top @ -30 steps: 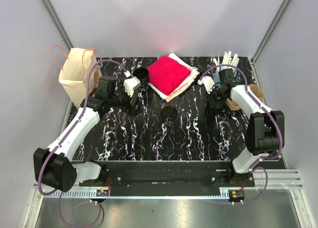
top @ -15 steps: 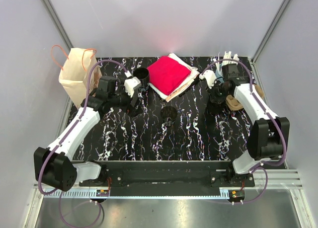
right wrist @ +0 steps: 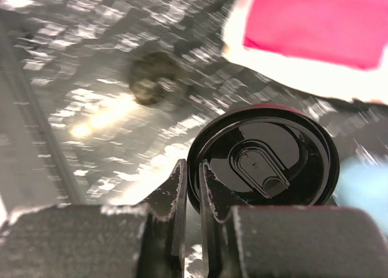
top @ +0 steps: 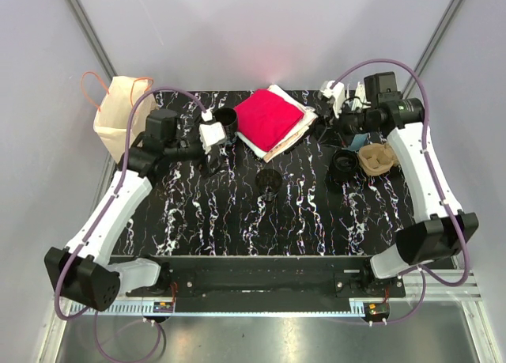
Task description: Pack the takeout coffee
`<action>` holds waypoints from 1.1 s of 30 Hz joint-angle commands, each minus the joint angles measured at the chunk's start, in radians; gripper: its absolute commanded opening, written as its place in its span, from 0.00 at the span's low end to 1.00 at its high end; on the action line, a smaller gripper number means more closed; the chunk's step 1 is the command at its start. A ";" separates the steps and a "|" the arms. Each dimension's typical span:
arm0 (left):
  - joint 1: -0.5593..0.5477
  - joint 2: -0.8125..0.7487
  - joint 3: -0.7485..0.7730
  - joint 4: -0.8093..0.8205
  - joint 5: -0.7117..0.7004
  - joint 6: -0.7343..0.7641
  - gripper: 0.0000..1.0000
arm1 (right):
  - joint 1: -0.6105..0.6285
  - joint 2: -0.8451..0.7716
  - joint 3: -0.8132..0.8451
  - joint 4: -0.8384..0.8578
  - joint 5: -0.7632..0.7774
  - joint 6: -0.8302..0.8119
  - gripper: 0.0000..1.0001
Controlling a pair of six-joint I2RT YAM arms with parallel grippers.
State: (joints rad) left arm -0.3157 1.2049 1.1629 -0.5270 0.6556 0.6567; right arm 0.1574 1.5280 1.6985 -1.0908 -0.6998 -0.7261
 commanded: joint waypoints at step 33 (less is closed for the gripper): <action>-0.405 0.189 0.317 -0.163 -0.067 0.506 0.99 | 0.295 0.201 0.196 -0.517 -0.429 -0.131 0.09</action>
State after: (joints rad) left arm -0.7162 1.3830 1.4273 -0.7170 0.5934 1.1629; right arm 0.4297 1.7958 1.9232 -1.3338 -1.1091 -0.8108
